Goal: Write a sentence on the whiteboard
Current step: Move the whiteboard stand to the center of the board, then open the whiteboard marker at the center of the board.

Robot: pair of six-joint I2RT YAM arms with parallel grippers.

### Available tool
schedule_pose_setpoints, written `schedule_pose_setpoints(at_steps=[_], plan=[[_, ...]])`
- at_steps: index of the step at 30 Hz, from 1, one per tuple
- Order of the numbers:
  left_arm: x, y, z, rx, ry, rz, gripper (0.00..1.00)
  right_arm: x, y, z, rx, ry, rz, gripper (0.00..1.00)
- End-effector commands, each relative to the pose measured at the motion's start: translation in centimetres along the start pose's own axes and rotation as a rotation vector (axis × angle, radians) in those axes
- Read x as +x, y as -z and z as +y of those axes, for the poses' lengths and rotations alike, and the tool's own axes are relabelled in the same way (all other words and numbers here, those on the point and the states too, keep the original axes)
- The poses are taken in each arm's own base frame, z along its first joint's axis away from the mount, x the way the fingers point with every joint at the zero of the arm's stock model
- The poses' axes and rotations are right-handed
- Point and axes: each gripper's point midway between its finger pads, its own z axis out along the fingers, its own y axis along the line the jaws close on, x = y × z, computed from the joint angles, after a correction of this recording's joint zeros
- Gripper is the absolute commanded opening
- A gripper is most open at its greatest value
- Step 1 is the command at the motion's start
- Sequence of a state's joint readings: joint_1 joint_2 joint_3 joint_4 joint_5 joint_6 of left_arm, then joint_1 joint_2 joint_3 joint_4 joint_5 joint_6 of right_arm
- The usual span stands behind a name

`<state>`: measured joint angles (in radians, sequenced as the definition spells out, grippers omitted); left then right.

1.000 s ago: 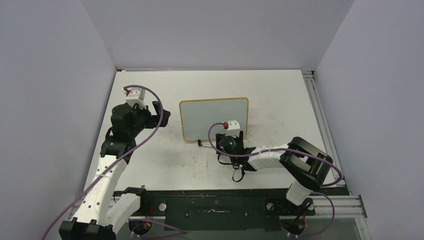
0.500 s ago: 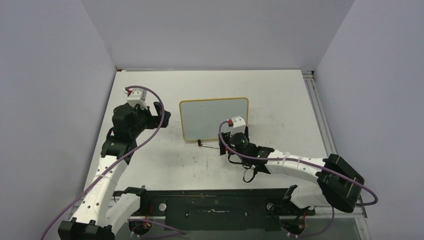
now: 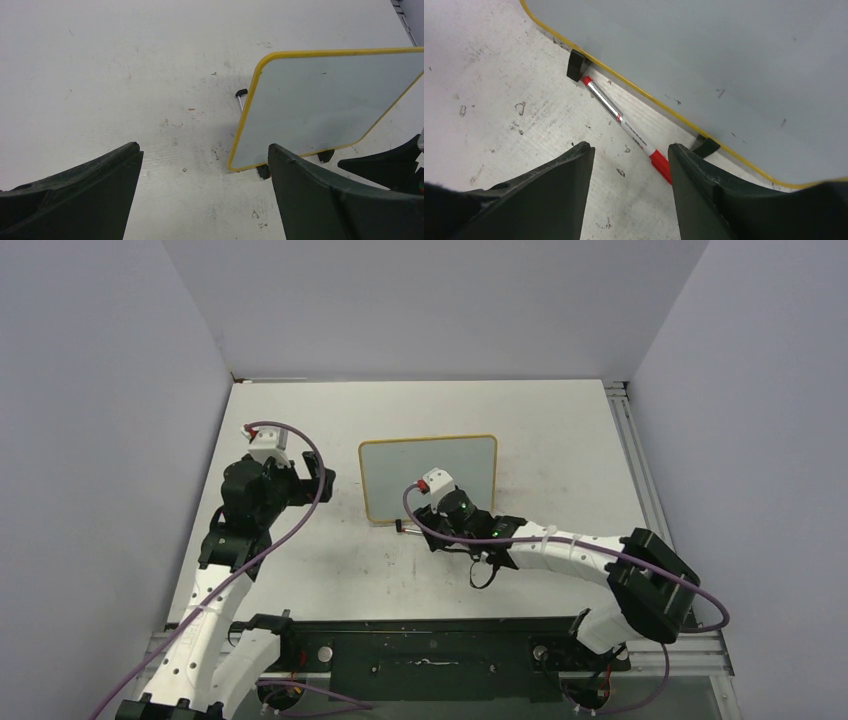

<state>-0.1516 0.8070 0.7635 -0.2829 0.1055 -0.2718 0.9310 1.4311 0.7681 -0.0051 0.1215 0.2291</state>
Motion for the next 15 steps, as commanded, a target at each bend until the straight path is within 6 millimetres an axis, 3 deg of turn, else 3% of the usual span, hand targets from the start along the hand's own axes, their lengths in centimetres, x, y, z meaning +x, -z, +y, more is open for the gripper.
schedule_pose_setpoints(at_steps=[1,15], plan=[[-0.9,0.3,0.4,-0.026,-0.020,-0.041,0.96,-2.6,-1.7,1.3,-0.046,0.091,-0.022,0.54],[-1.0,0.1,0.3,-0.013,-0.018,-0.042,0.96,0.2,-4.8,1.6,-0.053,0.162,0.086,0.45]])
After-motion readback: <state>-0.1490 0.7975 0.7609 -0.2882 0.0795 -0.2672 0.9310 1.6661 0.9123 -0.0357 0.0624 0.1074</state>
